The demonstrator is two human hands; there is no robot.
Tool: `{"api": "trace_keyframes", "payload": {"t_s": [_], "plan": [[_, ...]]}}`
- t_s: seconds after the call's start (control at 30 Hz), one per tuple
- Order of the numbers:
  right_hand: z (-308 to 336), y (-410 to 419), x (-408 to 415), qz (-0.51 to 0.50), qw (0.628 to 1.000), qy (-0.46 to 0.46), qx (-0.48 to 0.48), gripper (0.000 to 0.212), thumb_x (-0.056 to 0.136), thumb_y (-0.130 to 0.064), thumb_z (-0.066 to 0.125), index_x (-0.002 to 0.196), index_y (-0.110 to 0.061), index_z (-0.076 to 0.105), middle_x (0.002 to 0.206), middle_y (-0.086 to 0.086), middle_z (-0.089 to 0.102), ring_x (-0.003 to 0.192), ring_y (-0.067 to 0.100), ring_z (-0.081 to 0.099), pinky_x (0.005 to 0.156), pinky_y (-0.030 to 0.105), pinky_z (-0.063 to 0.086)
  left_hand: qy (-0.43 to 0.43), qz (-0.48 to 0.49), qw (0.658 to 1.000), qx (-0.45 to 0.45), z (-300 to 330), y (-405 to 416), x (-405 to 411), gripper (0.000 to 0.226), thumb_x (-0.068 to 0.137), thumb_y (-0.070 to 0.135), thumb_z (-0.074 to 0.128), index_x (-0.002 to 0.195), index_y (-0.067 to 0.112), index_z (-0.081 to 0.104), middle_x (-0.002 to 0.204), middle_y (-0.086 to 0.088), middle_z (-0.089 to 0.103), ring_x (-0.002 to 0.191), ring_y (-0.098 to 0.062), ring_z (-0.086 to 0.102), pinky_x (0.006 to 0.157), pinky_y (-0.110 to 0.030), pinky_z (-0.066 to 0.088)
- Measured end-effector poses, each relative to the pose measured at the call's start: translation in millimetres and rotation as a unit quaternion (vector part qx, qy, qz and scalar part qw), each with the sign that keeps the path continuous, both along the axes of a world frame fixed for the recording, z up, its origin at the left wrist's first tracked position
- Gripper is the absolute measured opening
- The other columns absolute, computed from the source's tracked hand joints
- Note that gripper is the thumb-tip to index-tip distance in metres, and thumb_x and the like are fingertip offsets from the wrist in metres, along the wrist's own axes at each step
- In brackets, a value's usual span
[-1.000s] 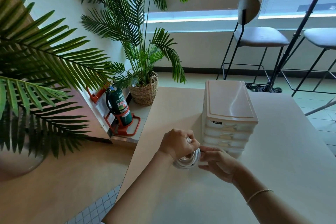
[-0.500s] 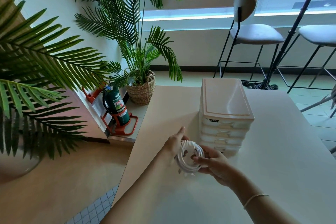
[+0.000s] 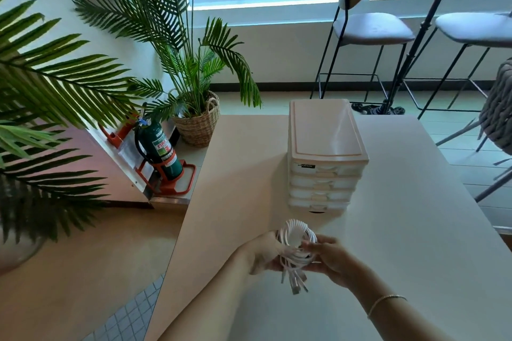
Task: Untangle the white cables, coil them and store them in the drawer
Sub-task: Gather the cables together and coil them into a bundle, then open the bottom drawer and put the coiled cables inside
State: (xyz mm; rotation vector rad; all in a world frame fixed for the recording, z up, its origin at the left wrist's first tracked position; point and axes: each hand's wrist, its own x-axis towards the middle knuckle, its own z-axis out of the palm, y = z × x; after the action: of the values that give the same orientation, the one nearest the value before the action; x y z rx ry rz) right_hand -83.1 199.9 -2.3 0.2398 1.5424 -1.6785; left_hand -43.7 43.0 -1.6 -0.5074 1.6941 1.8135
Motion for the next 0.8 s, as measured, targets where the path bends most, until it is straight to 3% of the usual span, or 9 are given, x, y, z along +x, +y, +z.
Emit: {"api": "trace_keyframes", "payload": {"t_s": [0.13,0.23,0.3,0.37,0.47,0.53,0.6,0.67,0.8], "plan": [[-14,13,6,-0.009,0.999,-0.013,0.029,0.010,0.090,0.001,0.053,0.082,-0.001,0.060,0.073,0.013,0.065,0.065,0.023,0.065,0.049,0.028,0.055,-0.036,-0.003,0.999,-0.013,-15,19,4,0.006,0.089,0.007,0.059,0.092,0.012,0.061,0.082,-0.004,0.069,0.064,-0.012,0.068,0.062,-0.026,0.058],[-26,22,12,-0.011,0.998,-0.018,0.054,0.010,0.090,-0.002,0.054,0.082,-0.005,0.060,0.071,0.010,0.063,0.064,0.019,0.062,0.051,0.025,0.054,-0.055,0.017,0.998,-0.012,-25,32,8,0.009,0.091,0.004,0.056,0.093,0.013,0.058,0.071,0.000,0.070,0.059,-0.011,0.068,0.058,-0.027,0.058],[-35,30,15,-0.007,0.997,-0.016,0.071,0.010,0.089,-0.005,0.056,0.081,-0.007,0.061,0.068,0.006,0.064,0.059,0.015,0.063,0.052,0.023,0.053,-0.064,0.030,0.997,-0.016,-35,39,10,0.017,0.090,0.006,0.059,0.106,0.010,0.055,0.082,-0.004,0.069,0.061,-0.011,0.068,0.057,-0.028,0.058],[-42,39,18,-0.003,0.997,-0.015,0.072,0.007,0.088,-0.006,0.058,0.083,-0.007,0.063,0.067,0.005,0.065,0.056,0.012,0.064,0.049,0.021,0.052,-0.063,0.045,0.996,-0.040,-44,47,11,0.042,0.086,0.010,0.066,0.122,0.011,0.046,0.103,-0.008,0.065,0.076,-0.018,0.069,0.063,-0.035,0.059],[-48,49,19,-0.018,0.997,-0.016,0.072,0.004,0.086,-0.006,0.061,0.088,-0.004,0.064,0.069,0.006,0.066,0.055,0.011,0.066,0.047,0.021,0.050,-0.068,0.071,0.991,-0.093,-48,56,13,0.060,0.077,0.019,0.076,0.120,0.013,0.035,0.119,-0.007,0.055,0.091,-0.025,0.067,0.067,-0.045,0.059],[-51,53,19,-0.033,0.996,-0.020,0.084,0.016,0.083,-0.008,0.065,0.097,-0.001,0.062,0.078,0.010,0.067,0.058,0.013,0.067,0.047,0.022,0.051,-0.065,0.065,0.989,-0.119,-46,59,12,0.059,0.076,0.023,0.077,0.114,0.014,0.033,0.120,-0.007,0.053,0.091,-0.023,0.065,0.060,-0.041,0.059],[-53,57,20,-0.030,0.993,-0.019,0.111,0.040,0.079,-0.016,0.072,0.110,0.003,0.057,0.092,0.018,0.067,0.066,0.018,0.069,0.051,0.025,0.053,-0.061,0.044,0.987,-0.144,-44,60,10,0.060,0.073,0.027,0.079,0.112,0.015,0.035,0.121,-0.006,0.053,0.097,-0.025,0.064,0.061,-0.042,0.058],[-52,60,19,-0.005,0.991,-0.010,0.134,0.054,0.073,-0.026,0.077,0.113,0.003,0.054,0.094,0.019,0.066,0.066,0.021,0.069,0.051,0.027,0.054,-0.060,0.031,0.983,-0.170,-41,61,9,0.061,0.069,0.030,0.081,0.110,0.016,0.039,0.119,-0.005,0.054,0.098,-0.025,0.064,0.062,-0.042,0.059],[-43,66,13,0.057,0.978,0.015,0.199,0.033,0.081,-0.031,0.070,0.099,-0.012,0.050,0.079,0.009,0.064,0.055,0.015,0.061,0.049,0.025,0.053,-0.034,-0.025,0.964,-0.262,-36,62,6,0.053,0.066,0.035,0.083,0.099,0.018,0.045,0.103,-0.001,0.059,0.078,-0.015,0.062,0.051,-0.025,0.054]]}}
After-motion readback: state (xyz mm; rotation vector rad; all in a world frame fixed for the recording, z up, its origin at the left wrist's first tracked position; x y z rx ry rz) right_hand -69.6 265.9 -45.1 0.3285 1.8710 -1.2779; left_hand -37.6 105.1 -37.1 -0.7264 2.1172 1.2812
